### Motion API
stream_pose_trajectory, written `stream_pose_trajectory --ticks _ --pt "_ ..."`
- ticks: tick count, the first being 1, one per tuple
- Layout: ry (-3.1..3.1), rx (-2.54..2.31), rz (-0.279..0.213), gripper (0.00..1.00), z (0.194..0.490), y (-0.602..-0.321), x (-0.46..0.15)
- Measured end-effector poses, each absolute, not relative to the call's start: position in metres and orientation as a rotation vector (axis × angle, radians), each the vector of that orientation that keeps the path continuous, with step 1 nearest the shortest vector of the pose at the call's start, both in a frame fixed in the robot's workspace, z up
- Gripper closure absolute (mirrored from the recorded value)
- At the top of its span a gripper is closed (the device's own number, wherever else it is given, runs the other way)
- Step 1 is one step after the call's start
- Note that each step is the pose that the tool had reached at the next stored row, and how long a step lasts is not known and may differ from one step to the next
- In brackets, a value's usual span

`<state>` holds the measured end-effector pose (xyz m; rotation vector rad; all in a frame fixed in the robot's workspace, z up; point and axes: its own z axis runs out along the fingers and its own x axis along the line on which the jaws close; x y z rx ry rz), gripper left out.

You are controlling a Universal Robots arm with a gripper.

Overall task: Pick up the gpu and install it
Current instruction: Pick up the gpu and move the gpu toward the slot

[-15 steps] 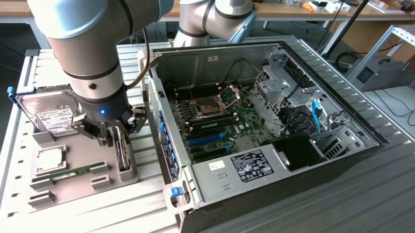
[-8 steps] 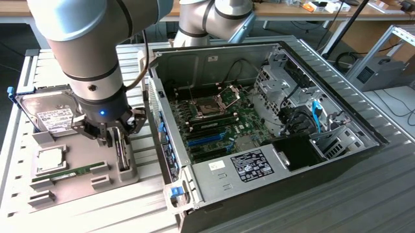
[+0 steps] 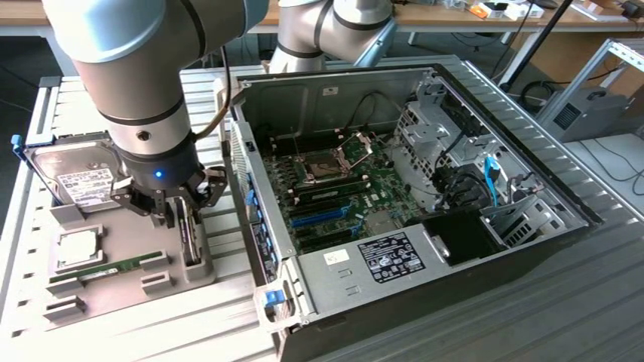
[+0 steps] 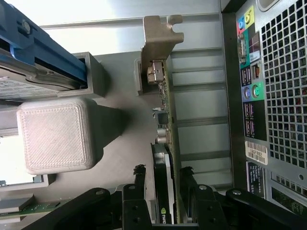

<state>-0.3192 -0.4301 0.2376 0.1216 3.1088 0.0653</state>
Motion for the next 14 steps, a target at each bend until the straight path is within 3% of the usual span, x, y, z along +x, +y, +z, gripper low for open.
stream_pose_trajectory --ticks 7,11,14 --pt "3.109 0.122 0.065 0.58 0.2376 -0.4301 -0.3192" --pt "3.109 0.122 0.065 0.72 0.2376 -0.4301 -0.3192" --pt "3.109 0.122 0.065 0.72 0.2376 -0.4301 -0.3192"
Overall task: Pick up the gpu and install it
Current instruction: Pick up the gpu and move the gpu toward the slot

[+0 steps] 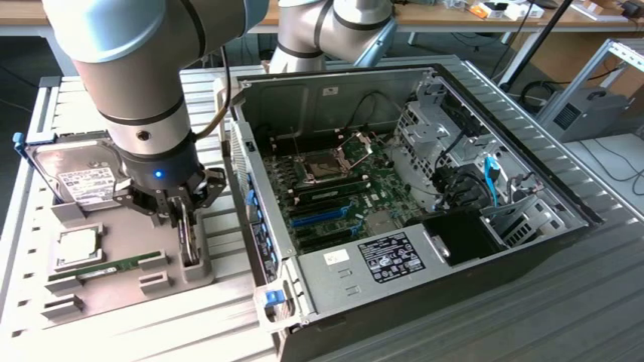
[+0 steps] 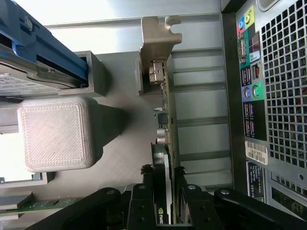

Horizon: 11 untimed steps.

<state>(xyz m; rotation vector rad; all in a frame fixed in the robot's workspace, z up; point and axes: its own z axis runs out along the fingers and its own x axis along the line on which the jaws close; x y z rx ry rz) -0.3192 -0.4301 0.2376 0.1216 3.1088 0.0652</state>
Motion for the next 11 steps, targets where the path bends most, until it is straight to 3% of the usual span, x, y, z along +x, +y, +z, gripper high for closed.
stream_pose_trajectory --ticks 11 --pt "3.112 0.052 0.066 0.72 0.2372 -0.4301 -0.3186"
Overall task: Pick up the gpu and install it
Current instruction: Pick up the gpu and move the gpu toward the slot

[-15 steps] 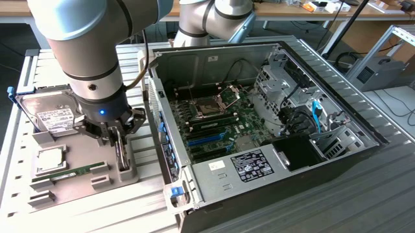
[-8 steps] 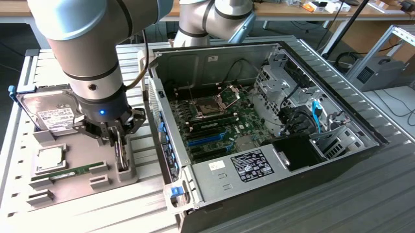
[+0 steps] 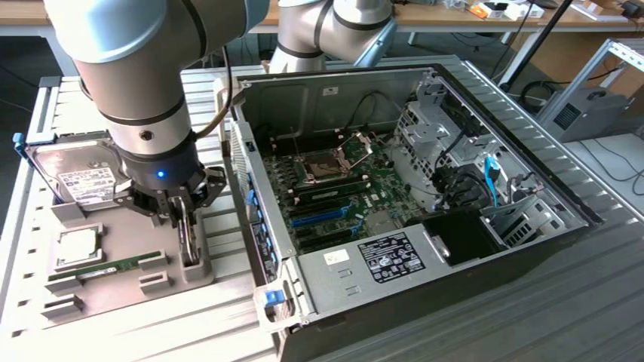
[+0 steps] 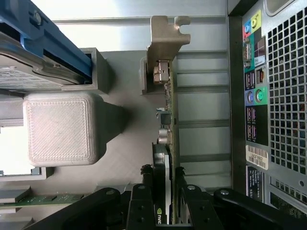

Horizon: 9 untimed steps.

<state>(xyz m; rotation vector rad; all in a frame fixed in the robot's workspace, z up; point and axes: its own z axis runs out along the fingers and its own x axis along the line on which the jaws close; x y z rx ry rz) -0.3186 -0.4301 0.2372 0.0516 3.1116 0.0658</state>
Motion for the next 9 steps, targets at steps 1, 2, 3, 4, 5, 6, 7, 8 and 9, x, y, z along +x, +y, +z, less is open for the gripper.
stream_pose_trajectory --ticks 1,2,3,4,5,6,7,8,9 --pt "3.111 0.052 0.066 0.72 0.238 -0.430 -0.319" --pt "3.112 0.051 0.066 0.72 0.238 -0.430 -0.319" --pt "3.112 0.052 0.066 0.72 0.240 -0.430 -0.319" --pt "3.112 0.052 0.066 0.72 0.241 -0.430 -0.319" --pt "3.112 0.052 0.065 0.72 0.245 -0.430 -0.319" --pt "3.112 0.051 0.064 0.72 0.250 -0.430 -0.319" --pt "3.112 0.051 0.063 0.72 0.253 -0.430 -0.319" --pt "3.112 0.051 0.063 0.72 0.253 -0.430 -0.319" --pt "3.112 0.051 0.063 0.72 0.253 -0.430 -0.319"
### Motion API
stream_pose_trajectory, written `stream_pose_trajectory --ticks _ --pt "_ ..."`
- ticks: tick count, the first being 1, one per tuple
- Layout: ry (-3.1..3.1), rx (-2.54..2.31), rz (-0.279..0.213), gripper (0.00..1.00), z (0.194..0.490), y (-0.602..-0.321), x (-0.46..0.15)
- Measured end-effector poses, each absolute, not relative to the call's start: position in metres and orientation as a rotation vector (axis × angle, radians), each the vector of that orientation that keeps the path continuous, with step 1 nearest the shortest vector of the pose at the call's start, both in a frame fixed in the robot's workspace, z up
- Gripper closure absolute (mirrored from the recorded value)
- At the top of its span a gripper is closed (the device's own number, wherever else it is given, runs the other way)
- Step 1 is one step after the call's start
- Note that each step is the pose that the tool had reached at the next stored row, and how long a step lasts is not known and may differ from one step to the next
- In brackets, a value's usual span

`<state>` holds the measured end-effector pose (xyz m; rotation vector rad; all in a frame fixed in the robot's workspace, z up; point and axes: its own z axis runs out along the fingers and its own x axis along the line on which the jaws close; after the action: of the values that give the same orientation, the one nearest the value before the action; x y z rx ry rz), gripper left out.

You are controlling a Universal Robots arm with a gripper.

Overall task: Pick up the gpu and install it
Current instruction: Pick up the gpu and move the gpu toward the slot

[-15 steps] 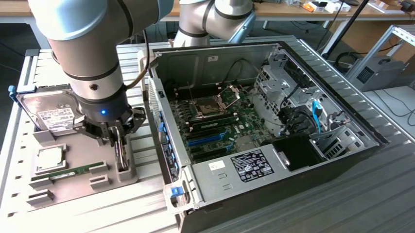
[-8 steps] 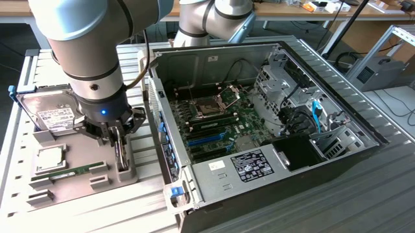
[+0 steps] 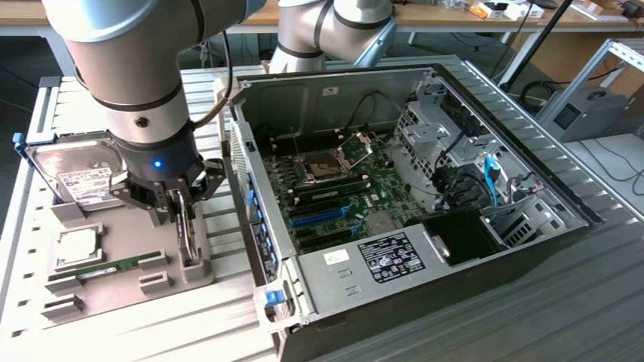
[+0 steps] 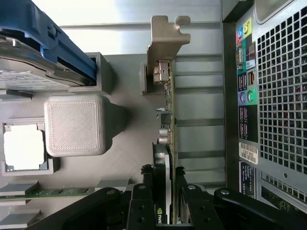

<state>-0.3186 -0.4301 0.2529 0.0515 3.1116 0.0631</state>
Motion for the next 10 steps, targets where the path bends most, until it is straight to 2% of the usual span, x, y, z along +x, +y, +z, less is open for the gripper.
stream_pose_trajectory --ticks 10 --pt "3.112 0.051 0.063 0.73 0.2529 -0.4301 -0.3187"
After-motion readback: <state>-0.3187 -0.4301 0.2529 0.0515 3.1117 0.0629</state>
